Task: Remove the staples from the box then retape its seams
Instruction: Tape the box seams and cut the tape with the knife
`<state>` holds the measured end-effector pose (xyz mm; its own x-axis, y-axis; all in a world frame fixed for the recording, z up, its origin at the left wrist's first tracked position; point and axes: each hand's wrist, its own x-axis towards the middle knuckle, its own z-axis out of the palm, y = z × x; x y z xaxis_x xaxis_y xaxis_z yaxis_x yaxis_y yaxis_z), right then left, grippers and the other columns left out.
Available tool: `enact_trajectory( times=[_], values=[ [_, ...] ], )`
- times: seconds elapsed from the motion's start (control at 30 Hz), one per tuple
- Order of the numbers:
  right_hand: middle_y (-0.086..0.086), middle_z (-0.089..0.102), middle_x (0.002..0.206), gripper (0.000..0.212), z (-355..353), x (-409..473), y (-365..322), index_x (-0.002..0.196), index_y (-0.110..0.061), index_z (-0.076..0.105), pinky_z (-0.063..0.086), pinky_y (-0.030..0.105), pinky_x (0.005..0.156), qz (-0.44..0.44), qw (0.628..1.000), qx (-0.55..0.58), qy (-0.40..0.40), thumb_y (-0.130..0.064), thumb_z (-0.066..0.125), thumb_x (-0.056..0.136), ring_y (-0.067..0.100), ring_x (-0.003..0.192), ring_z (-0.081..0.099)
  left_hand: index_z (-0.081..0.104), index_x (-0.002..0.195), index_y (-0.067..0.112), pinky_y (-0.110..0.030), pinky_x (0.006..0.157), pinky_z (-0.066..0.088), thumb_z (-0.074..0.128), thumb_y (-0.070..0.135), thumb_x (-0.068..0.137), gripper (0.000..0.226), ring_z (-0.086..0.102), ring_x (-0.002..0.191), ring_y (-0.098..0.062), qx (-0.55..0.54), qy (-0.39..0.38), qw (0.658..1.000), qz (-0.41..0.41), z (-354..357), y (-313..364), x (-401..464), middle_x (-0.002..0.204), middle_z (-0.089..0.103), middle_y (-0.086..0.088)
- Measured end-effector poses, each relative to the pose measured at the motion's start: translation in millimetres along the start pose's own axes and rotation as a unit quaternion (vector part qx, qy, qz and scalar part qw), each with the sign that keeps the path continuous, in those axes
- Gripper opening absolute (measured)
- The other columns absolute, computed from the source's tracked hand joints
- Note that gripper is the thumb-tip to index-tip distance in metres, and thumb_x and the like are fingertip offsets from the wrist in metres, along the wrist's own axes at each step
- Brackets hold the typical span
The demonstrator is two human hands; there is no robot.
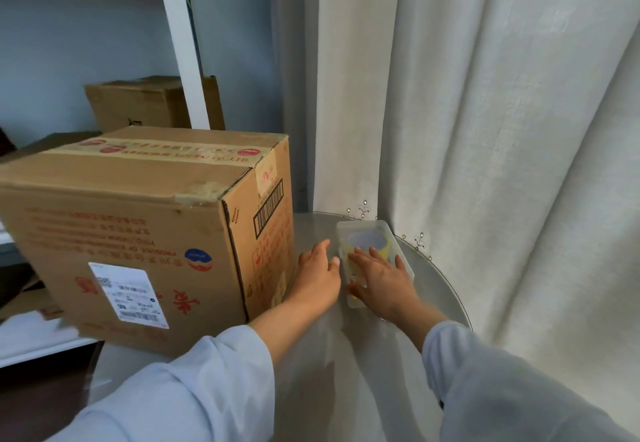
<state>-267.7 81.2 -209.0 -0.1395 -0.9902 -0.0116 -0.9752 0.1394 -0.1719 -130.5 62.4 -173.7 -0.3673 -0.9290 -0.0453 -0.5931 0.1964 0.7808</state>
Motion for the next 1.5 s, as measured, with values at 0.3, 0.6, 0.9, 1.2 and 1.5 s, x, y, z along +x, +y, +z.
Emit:
enact_trajectory(
  times=[0.3, 0.6, 0.9, 1.2, 1.5],
  values=[
    [0.008, -0.004, 0.161, 0.075, -33.0, -15.6, -26.0, 0.152, -0.033, -0.004, 0.013, 0.051, 0.117, 0.041, 0.997, 0.036, 0.05, -0.052, 0.041, 0.095, 0.026, 0.149, 0.007, 0.047, 0.135, 0.025, -0.026, 0.103, 0.035, 0.035, 0.026, 0.103, 0.035, 0.047, 0.125, -0.013, 0.08, 0.009, 0.975, 0.205, -70.5, 72.7, -46.3, 0.14, 0.047, 0.002],
    [-0.007, 0.026, 0.157, 0.067, -121.3, -65.3, -136.3, 0.144, -0.046, 0.028, 0.022, 0.045, 0.115, -0.135, 0.916, 0.314, 0.213, -0.069, 0.029, 0.081, 0.015, 0.145, 0.022, 0.051, 0.131, 0.023, -0.032, 0.097, 0.047, 0.042, 0.017, 0.1, 0.033, 0.056, 0.113, -0.012, 0.031, 0.256, 0.943, 0.213, -221.6, 64.2, -74.2, 0.124, 0.06, 0.003],
    [-0.008, 0.019, 0.159, 0.059, -111.9, -65.8, -183.4, 0.143, -0.039, 0.033, 0.04, 0.043, 0.106, -0.148, 0.957, 0.167, 0.186, -0.051, 0.056, 0.089, 0.023, 0.137, 0.038, 0.047, 0.135, 0.037, -0.051, 0.112, 0.028, 0.054, 0.007, 0.088, 0.056, 0.036, 0.135, -0.022, 0.258, 0.241, 0.935, 0.027, -270.4, -55.7, -100.7, 0.146, 0.042, 0.005],
    [0.003, 0.063, 0.126, 0.042, -127.1, -40.3, -137.1, 0.133, -0.035, 0.053, 0.049, 0.041, 0.094, -0.052, 0.948, 0.229, 0.216, -0.024, 0.058, 0.093, 0.025, 0.111, 0.06, 0.05, 0.131, 0.041, -0.051, 0.117, 0.011, 0.059, 0.027, 0.091, 0.044, 0.033, 0.135, -0.016, 0.267, 0.258, 0.919, 0.132, -248.5, -32.5, -96.8, 0.139, 0.046, 0.009],
    [0.008, 0.062, 0.126, 0.042, -122.0, -41.8, -141.2, 0.138, -0.027, 0.049, 0.047, 0.04, 0.092, -0.043, 0.945, 0.218, 0.24, -0.02, 0.052, 0.097, 0.031, 0.113, 0.058, 0.028, 0.145, 0.031, -0.046, 0.113, 0.025, 0.066, 0.043, 0.083, 0.074, 0.02, 0.142, -0.034, 0.123, 0.303, 0.945, -0.001, -242.5, -68.2, -94.7, 0.158, -0.009, -0.004]
  ],
)
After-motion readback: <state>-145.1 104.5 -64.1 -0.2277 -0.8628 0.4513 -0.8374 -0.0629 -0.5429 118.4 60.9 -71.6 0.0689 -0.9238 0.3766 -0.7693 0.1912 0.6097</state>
